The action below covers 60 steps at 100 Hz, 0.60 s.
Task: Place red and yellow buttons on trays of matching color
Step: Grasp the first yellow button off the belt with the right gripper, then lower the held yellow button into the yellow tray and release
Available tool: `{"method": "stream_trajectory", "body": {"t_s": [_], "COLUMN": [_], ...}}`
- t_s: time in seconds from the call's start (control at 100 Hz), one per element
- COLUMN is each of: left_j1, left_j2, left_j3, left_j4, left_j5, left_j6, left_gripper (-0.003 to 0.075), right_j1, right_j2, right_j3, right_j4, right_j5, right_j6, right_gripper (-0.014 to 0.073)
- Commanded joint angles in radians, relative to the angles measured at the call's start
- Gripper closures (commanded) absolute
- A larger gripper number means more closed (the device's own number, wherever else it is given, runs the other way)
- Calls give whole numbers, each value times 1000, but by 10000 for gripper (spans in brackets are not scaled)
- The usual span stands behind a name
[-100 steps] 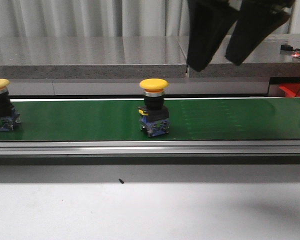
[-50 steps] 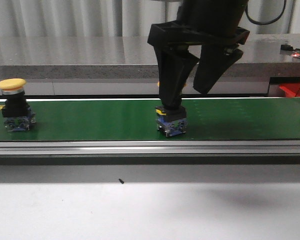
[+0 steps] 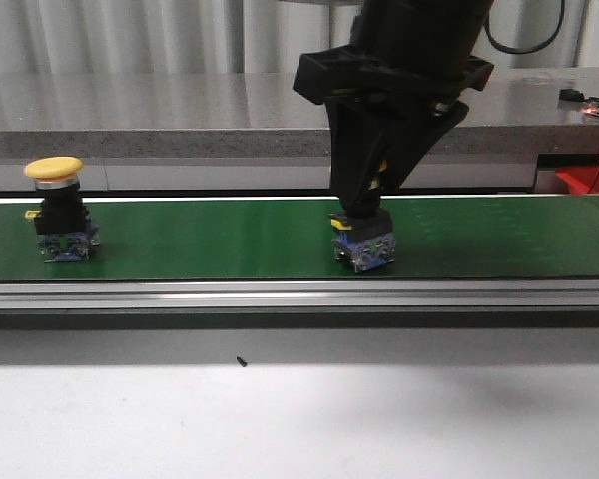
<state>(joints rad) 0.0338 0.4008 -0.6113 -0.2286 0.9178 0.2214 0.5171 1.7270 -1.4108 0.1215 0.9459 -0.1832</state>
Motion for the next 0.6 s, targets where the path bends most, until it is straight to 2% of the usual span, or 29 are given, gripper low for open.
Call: {"method": "stream_trajectory", "body": {"t_s": [0.0,0.26,0.59], "left_j1": [-9,-9,-9], "left_j2": [8,8,8], "left_j3": [-26,-26,-26], "left_j4": [-20,-20,-20], "left_j5": [-61,-61,-61], "left_j6": [-1,-1,-1], "left_gripper": [739,739,739], "right_j1": [-15,-121,-368], "right_j2": [-74,-175,-252], "right_j3": [-34,-33,-20], "right_j4": [13,13,12], "right_j5": [-20,-4,59], "right_j6": [-10,-10,-10], "right_gripper": [316,316,316]}}
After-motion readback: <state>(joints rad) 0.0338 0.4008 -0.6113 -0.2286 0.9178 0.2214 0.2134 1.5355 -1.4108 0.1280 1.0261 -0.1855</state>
